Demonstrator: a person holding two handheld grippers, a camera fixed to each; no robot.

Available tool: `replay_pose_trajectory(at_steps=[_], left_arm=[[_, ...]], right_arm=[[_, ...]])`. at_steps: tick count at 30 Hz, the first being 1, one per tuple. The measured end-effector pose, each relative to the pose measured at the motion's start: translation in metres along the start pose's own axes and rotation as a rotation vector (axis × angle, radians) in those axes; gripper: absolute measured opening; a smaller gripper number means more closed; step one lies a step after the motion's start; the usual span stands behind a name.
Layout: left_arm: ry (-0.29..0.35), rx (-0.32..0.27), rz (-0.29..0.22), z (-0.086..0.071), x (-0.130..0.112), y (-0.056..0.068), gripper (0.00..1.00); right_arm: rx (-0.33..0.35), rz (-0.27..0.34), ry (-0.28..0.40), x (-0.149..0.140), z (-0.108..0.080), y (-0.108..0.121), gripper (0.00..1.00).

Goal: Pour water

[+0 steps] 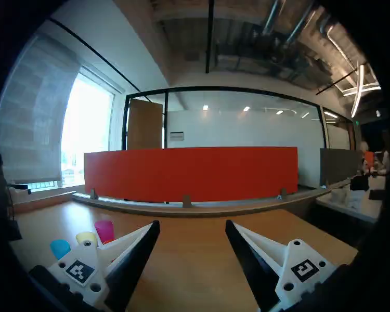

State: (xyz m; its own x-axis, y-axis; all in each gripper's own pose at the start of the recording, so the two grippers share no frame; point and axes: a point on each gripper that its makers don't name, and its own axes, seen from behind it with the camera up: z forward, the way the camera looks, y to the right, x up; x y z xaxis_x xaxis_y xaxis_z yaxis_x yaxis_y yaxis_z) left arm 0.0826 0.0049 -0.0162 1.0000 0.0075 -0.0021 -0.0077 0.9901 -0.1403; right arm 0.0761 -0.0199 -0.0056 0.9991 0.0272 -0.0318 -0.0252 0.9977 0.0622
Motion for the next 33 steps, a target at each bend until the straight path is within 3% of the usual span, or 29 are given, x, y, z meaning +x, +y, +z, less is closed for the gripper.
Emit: replay_pose_trajectory(at_steps=[5,11,24,33], left_arm=[[0.008,0.01,0.0,-0.001,0.0,-0.002,0.91],[-0.004,0.051,0.041,-0.003,-0.006,-0.009,0.91],[0.026,0.112,0.006,-0.001,-0.006,-0.016,0.91],[0.051,0.107,0.036,0.0,-0.01,-0.005,0.91]], right_arm=[[-0.02,0.015,0.006,-0.003,-0.001,0.006,0.98],[-0.02,0.022,0.0,-0.003,-0.002,0.006,0.98],[-0.049,0.013,-0.04,-0.007,-0.006,0.013,0.98],[-0.066,-0.007,-0.057,-0.006,-0.006,0.013,0.97]])
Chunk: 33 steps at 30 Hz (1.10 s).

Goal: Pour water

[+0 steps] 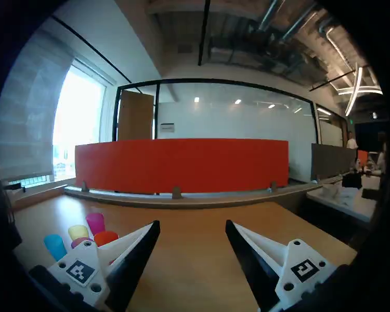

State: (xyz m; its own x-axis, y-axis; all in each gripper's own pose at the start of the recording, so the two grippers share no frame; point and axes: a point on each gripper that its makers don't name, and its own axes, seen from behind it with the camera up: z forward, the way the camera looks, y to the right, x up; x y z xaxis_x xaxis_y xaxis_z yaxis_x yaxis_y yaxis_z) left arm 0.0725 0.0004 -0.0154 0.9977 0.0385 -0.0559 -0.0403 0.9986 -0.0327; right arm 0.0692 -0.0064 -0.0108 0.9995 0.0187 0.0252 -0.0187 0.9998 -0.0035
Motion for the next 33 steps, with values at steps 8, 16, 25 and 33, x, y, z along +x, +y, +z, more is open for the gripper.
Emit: replay_pose_trajectory(at_steps=[8,16,25,33], left_arm=[[0.004,0.007,-0.004,0.001,-0.013,0.006,0.91],[-0.009,0.005,-0.016,0.003,-0.038,0.012,0.91],[0.0,0.001,-0.041,0.006,-0.048,0.013,0.91],[-0.004,0.008,-0.038,0.006,-0.055,0.011,0.91]], right_arm=[[-0.012,-0.004,0.002,0.005,-0.002,0.002,0.98],[-0.025,-0.023,-0.012,0.001,-0.002,0.004,0.97],[-0.035,-0.013,-0.015,0.006,-0.002,0.006,0.98],[-0.037,-0.013,-0.011,0.008,-0.002,0.007,0.98]])
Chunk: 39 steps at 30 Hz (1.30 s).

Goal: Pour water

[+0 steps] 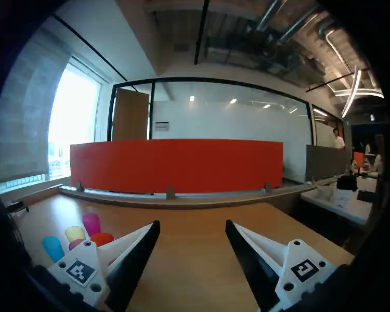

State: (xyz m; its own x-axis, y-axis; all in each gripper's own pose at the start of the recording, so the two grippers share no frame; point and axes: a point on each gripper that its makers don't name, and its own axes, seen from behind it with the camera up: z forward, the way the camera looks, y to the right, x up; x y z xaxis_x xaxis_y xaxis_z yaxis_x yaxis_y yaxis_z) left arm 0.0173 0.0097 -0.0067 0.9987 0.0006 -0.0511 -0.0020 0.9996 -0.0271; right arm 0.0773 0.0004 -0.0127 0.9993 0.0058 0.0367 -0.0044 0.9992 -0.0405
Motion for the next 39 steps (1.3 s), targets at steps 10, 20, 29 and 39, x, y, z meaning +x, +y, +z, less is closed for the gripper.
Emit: replay_pose_trajectory(at_steps=[10,20,29,39], left_arm=[[-0.017,0.002,-0.005,0.002,-0.008,-0.002,0.91],[-0.044,-0.002,-0.004,0.005,-0.015,-0.001,0.91],[-0.049,-0.004,-0.003,0.006,-0.015,-0.001,0.91],[-0.052,-0.004,-0.002,0.006,-0.017,-0.001,0.91]], right_arm=[[0.0,0.002,-0.001,0.001,-0.002,0.001,0.98],[0.005,0.002,0.001,0.0,-0.003,-0.001,0.97],[0.008,0.005,0.004,0.002,-0.003,-0.001,0.98],[0.013,-0.001,0.017,0.004,-0.006,-0.001,0.98]])
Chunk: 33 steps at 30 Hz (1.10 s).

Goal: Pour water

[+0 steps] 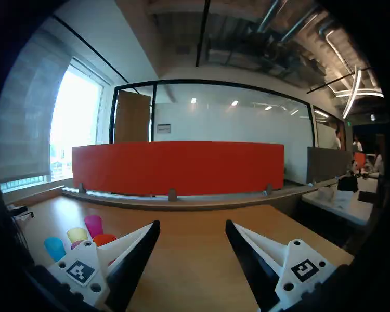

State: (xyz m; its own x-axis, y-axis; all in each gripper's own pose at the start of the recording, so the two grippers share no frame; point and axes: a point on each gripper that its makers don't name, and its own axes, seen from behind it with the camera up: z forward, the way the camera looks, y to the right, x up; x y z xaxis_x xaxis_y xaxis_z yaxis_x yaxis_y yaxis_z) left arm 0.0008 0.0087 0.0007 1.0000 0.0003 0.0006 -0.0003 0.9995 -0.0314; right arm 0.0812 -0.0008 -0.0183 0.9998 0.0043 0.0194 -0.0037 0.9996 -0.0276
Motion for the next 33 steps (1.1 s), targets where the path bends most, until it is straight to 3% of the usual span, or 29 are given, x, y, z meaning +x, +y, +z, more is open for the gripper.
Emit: replay_pose_trajectory(at_steps=[17,23,33], left_arm=[[0.0,0.0,0.001,0.0,-0.001,0.0,0.91],[0.0,0.0,0.001,0.001,-0.001,0.0,0.91],[0.0,0.0,0.001,0.001,-0.001,0.001,0.91]], right_arm=[[0.019,-0.035,0.046,-0.005,-0.004,-0.011,0.98],[0.046,-0.053,0.054,-0.012,-0.001,-0.021,0.98],[0.033,-0.059,0.053,-0.033,0.006,-0.019,0.99]])
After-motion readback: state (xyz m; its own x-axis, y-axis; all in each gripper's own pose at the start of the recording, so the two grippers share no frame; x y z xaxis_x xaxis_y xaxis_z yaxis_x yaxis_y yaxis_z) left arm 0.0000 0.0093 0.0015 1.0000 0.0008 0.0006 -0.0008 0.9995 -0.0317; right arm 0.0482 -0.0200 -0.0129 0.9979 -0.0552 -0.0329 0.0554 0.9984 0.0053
